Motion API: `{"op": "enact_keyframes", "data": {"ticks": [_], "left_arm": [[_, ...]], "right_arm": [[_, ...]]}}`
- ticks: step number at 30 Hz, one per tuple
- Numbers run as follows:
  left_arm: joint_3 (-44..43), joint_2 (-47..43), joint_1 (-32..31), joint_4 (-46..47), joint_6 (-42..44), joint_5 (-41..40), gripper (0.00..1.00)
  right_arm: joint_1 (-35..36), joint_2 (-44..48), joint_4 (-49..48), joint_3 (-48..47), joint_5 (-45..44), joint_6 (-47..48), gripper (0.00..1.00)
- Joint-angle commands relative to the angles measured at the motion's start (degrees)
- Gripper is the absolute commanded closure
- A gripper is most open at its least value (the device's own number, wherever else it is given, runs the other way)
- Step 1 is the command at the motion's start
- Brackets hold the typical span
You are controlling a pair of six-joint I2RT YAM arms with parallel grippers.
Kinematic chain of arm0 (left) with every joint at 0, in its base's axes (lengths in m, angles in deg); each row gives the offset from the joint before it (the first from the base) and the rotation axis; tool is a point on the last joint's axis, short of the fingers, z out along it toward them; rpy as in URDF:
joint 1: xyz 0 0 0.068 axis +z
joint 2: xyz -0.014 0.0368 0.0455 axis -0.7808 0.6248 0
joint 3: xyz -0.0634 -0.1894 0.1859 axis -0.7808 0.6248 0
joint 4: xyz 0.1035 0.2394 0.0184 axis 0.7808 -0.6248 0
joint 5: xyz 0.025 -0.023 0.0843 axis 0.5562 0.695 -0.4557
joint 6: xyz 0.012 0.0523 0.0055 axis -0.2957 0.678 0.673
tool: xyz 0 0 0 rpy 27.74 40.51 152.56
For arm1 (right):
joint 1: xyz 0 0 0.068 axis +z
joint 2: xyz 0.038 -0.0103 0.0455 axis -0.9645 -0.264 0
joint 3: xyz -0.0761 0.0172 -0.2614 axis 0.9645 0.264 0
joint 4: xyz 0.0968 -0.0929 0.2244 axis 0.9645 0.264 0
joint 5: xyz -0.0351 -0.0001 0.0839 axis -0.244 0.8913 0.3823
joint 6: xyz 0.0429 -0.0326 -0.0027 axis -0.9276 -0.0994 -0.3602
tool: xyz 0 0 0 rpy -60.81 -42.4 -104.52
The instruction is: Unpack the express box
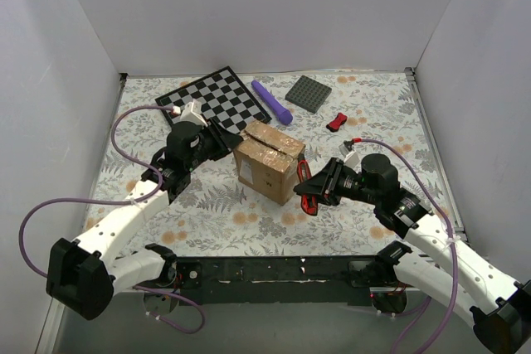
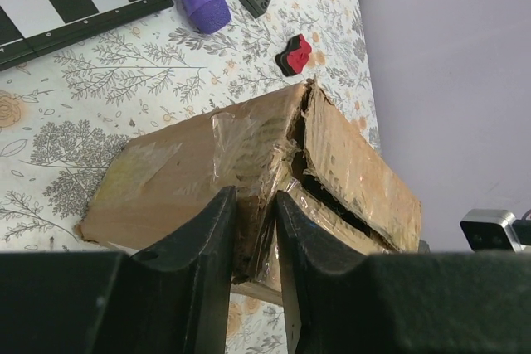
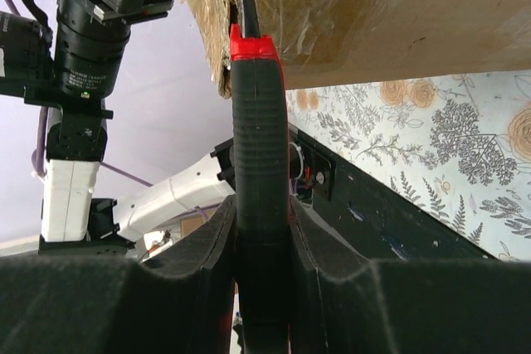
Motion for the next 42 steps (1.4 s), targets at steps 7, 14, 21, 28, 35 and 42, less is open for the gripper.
{"op": "enact_keyframes", "data": {"ticks": [7, 14, 21, 28, 35, 42], "left_arm": [[0.23, -3.04, -0.57, -1.43, -0.85, -6.31, 1.0], [0.32, -3.66, -0.66, -2.13, -0.94, -7.91, 1.0], [0.67, -3.92, -0.75, -2.75, -1.29, -9.5, 1.0], [1.29, -4.36, -0.92, -3.28, -1.91, -10.64, 1.0], [1.55, -4.98, -1.01, -3.54, -2.17, -11.26, 1.0], [2.87, -6.64, -0.92, -1.87, -1.56, -9.06, 1.0]], "right_arm": [[0.5, 1.34, -1.75, -1.26, 10.23, 1.02, 0.99], [0.41, 2.49, -0.96, -1.44, 11.73, 1.19, 0.99], [0.49, 3.11, -0.17, -0.47, 16.2, 1.28, 0.99], [0.41, 5.03, 3.78, -0.21, 17.36, 3.12, 0.99], [0.41, 7.15, 8.18, 0.14, 15.78, 4.88, 0.99], [0.23, 6.98, 9.42, -2.84, 2.78, 7.17, 0.99]]}}
